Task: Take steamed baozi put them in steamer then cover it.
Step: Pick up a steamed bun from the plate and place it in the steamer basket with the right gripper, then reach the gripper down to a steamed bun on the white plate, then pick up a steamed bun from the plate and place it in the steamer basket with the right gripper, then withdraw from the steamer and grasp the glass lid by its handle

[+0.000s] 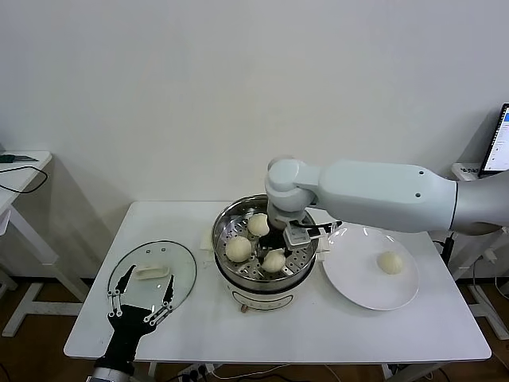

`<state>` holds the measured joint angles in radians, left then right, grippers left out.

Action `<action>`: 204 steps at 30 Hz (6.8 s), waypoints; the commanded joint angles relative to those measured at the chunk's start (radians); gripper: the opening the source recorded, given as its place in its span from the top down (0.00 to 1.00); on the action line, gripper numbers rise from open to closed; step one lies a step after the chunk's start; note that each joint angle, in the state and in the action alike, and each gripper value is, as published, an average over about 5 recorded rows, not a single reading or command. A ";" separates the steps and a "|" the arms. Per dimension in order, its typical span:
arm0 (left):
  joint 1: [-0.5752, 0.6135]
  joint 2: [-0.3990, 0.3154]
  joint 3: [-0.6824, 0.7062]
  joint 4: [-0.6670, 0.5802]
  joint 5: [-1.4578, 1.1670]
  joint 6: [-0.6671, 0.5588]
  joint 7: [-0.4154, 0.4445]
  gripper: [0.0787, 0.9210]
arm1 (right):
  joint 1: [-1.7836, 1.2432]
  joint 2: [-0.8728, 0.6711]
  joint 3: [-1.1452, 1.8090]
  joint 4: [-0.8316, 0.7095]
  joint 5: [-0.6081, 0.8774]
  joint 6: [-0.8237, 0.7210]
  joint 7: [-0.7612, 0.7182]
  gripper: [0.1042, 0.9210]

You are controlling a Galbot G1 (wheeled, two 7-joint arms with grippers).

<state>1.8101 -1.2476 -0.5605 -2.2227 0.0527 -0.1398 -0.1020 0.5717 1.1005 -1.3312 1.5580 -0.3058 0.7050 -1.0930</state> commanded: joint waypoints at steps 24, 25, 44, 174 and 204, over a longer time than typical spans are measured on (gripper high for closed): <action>-0.003 -0.004 0.003 0.007 0.000 -0.002 -0.001 0.12 | -0.028 -0.015 0.062 -0.017 -0.045 0.058 -0.011 0.12; -0.004 -0.004 0.003 0.007 0.000 -0.002 -0.001 0.12 | -0.024 -0.023 0.078 -0.022 -0.041 0.059 -0.010 0.12; -0.021 0.003 0.020 0.012 0.001 0.004 -0.001 0.12 | 0.014 -0.438 0.108 -0.480 0.631 -0.722 -0.155 0.12; -0.007 0.033 -0.018 -0.039 -0.037 0.029 -0.032 0.12 | 0.010 0.102 -0.198 -0.443 0.746 -0.905 -0.044 0.26; -0.158 0.044 0.005 0.098 0.339 0.070 -0.064 0.12 | -0.368 -0.474 0.525 -0.196 0.844 -0.553 1.105 0.12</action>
<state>1.7222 -1.2072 -0.5583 -2.2051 0.1948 -0.0860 -0.1575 0.5431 0.8604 -1.1885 1.2908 0.4792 -0.0041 -0.7556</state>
